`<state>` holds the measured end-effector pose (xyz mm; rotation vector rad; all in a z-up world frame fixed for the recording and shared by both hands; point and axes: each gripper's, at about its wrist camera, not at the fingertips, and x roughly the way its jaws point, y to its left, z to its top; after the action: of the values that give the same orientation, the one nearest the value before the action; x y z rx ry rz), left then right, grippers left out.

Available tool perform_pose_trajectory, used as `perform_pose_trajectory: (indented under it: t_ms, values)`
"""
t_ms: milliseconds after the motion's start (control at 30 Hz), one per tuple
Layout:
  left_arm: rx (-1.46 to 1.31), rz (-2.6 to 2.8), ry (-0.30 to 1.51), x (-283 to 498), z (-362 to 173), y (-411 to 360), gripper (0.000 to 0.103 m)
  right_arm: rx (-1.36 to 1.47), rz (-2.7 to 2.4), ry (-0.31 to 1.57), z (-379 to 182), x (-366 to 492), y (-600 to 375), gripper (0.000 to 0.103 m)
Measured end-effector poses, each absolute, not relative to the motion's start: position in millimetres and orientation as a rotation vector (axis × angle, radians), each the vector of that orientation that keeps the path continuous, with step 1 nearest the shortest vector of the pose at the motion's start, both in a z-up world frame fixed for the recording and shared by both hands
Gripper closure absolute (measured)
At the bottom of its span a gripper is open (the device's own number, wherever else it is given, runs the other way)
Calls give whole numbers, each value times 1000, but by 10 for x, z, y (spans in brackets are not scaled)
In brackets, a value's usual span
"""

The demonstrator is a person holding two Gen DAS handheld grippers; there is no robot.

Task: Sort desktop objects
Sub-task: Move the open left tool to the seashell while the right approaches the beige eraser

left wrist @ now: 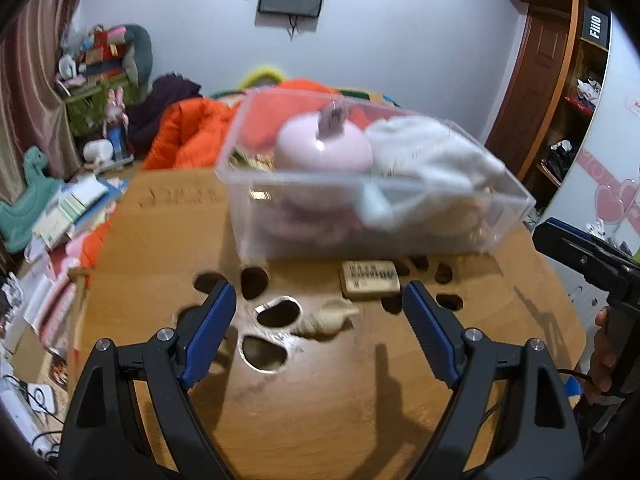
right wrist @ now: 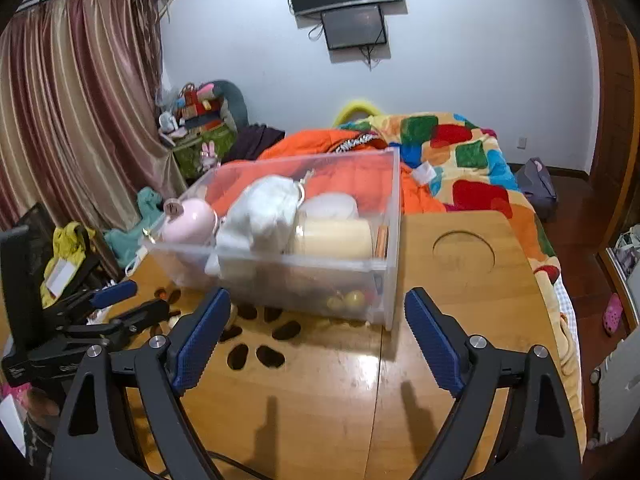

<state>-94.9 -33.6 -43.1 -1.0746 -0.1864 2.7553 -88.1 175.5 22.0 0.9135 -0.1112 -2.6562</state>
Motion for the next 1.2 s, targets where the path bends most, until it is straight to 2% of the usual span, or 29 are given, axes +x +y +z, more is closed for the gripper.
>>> perform_pose_trajectory:
  t_ms: [100, 333, 500, 533, 700, 767, 800, 1033, 1200]
  values:
    - [-1073, 2748, -154, -935, -445, -292, 20, 925, -2640, -67, 155, -862, 1706, 16]
    - [-1085, 2676, 5, -948, -465, -125, 43, 916, -2555, 67, 16, -828, 1434, 16]
    - [-1119, 2627, 73, -1016, -542, -54, 51, 896, -2520, 115, -29, -793, 1331, 18]
    - [-1138, 2615, 72, -1047, -569, -49, 56, 897, -2516, 121, -40, -788, 1327, 18]
    - [-1133, 2611, 115, -1074, -581, -43, 67, 878, -2512, 146, -39, -748, 1277, 18]
    - [-1126, 2615, 117, -1061, -586, -79, 80, 875, -2505, 151, -43, -744, 1246, 18]
    - [-1124, 2613, 104, -1046, -587, -111, 83, 877, -2500, 151, -50, -752, 1233, 20]
    - [-1067, 2668, -74, -912, -520, -438, 85, 950, -2415, 143, -162, -925, 1039, 33]
    - [-986, 2700, -168, -855, -441, -618, 86, 1024, -2378, 197, -249, -1060, 802, 35]
